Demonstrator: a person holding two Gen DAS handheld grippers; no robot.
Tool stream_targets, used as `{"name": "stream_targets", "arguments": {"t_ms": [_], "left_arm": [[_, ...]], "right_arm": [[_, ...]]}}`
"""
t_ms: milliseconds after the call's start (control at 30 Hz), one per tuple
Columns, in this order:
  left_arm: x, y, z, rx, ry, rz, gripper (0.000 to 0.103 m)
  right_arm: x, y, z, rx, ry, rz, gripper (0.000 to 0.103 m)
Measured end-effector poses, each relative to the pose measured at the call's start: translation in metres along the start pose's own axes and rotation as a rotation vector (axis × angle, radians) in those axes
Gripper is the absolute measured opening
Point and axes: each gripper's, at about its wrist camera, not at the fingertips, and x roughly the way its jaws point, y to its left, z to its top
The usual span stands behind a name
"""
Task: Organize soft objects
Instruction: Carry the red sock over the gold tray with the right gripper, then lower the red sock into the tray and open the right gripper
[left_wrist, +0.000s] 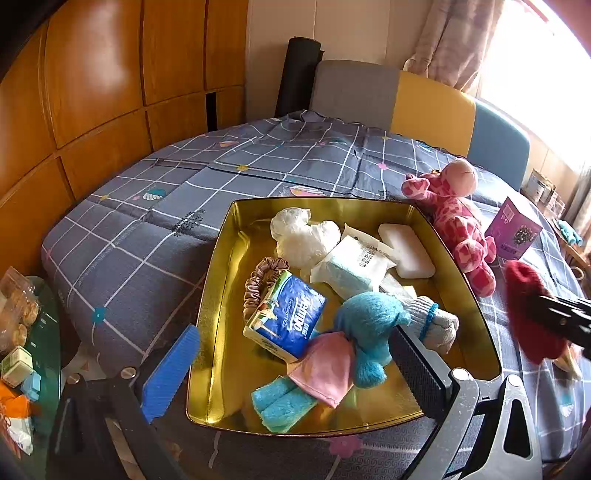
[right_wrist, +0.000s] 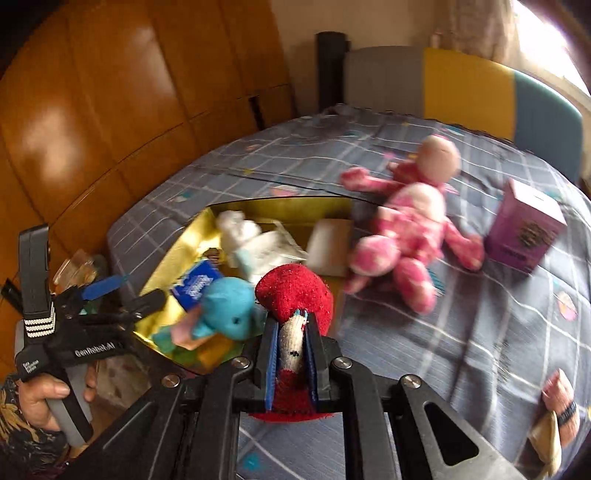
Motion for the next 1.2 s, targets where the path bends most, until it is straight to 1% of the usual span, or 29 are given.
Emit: {"name": "stream_targets", "arguments": {"t_ms": [167, 333, 533, 667, 700, 800, 900, 967, 1033, 1133, 1200], "left_arm": [[0.000, 0.003, 0.001, -0.005, -0.002, 0.002, 0.103], [0.002, 0.006, 0.001, -0.007, -0.002, 0.005, 0.103], [0.007, 0.009, -0.001, -0.016, 0.012, 0.010, 0.103], [0.009, 0.010, -0.001, -0.024, 0.012, 0.011, 0.103], [0.009, 0.011, 0.000, -0.027, 0.010, 0.014, 0.103], [0.011, 0.013, 0.000, -0.038, 0.010, 0.017, 0.103], [0.012, 0.015, 0.000, -0.045, 0.012, 0.020, 0.103], [0.012, 0.014, -0.001, -0.043, 0.009, 0.026, 0.103], [0.011, 0.014, 0.000, -0.045, 0.006, 0.024, 0.103], [0.008, 0.014, 0.001, -0.047, -0.004, 0.012, 0.103], [0.005, 0.013, 0.002, -0.044, -0.014, 0.008, 0.103]], "right_arm": [[0.026, 0.020, 0.008, -0.037, 0.042, 0.045, 0.011], [0.064, 0.034, 0.003, -0.061, 0.140, 0.063, 0.011], [0.104, 0.041, 0.002, -0.070, 0.213, 0.075, 0.011], [0.124, 0.040, -0.002, -0.059, 0.259, 0.048, 0.011], [0.126, 0.038, -0.005, -0.048, 0.265, 0.048, 0.011], [0.125, 0.034, -0.010, -0.007, 0.271, 0.088, 0.015], [0.124, 0.031, -0.012, 0.024, 0.269, 0.106, 0.021], [0.122, 0.030, -0.013, 0.036, 0.267, 0.112, 0.027], [0.120, 0.030, -0.010, 0.040, 0.263, 0.113, 0.032], [0.114, 0.033, -0.008, 0.032, 0.246, 0.093, 0.037], [0.107, 0.033, -0.008, 0.031, 0.231, 0.083, 0.039]]}}
